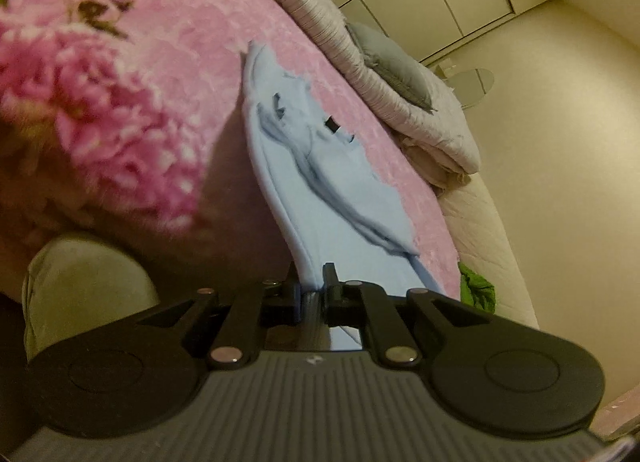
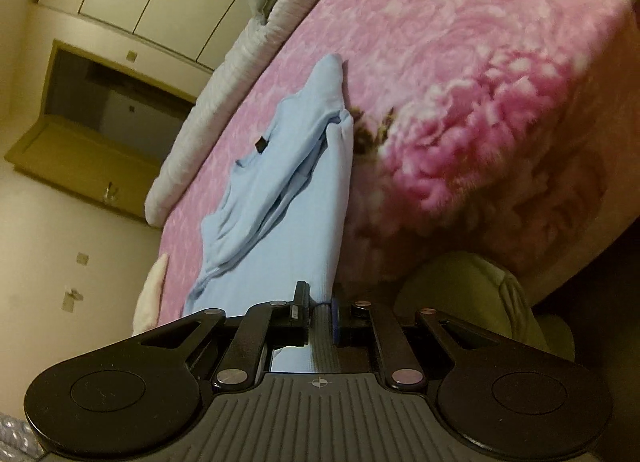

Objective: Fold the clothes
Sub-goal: 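Lift the hem with both grippers and fold it toward the collar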

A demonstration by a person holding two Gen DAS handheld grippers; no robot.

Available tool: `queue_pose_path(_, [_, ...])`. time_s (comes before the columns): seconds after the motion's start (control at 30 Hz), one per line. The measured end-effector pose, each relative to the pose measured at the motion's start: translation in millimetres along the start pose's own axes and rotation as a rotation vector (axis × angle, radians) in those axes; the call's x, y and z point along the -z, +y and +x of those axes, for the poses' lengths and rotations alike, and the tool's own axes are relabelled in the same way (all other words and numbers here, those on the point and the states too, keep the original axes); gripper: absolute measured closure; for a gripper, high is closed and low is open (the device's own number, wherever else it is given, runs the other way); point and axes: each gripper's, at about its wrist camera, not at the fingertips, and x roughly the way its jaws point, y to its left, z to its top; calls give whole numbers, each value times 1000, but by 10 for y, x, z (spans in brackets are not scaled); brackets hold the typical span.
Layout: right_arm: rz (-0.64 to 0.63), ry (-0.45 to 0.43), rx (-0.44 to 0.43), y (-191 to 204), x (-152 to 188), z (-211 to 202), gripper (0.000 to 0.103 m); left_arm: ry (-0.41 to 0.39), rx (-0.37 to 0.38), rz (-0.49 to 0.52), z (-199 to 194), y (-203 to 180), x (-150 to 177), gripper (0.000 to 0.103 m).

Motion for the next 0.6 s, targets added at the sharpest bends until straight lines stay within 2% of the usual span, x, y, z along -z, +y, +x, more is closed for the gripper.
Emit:
queue_pose_path(0.13, [-54, -1, -20, 162, -209, -21, 94, -9, 38, 8, 115, -102, -323, 96])
queue_pose_path(0.23, [-85, -22, -65, 328, -556, 89, 94, -23, 66, 4, 326, -156, -726, 96])
queue_pose_path(0.33, [-104, -42, -96, 491, -1013, 351, 94, -30, 68, -6, 745, -151, -1244, 96])
queue_pose_path(0.43, [-107, -59, -83, 605, -1532, 800, 94, -29, 34, -30, 1273, -76, -1712, 96])
queue_pose_path(0.53, [56, -50, -57, 426, -2030, 1441, 94, -13, -50, -131, 1838, 187, -2078, 93])
queue_pose_path(0.6, [197, -29, -27, 249, -2330, 1852, 89, -6, -96, -202, 2072, 376, -2232, 94])
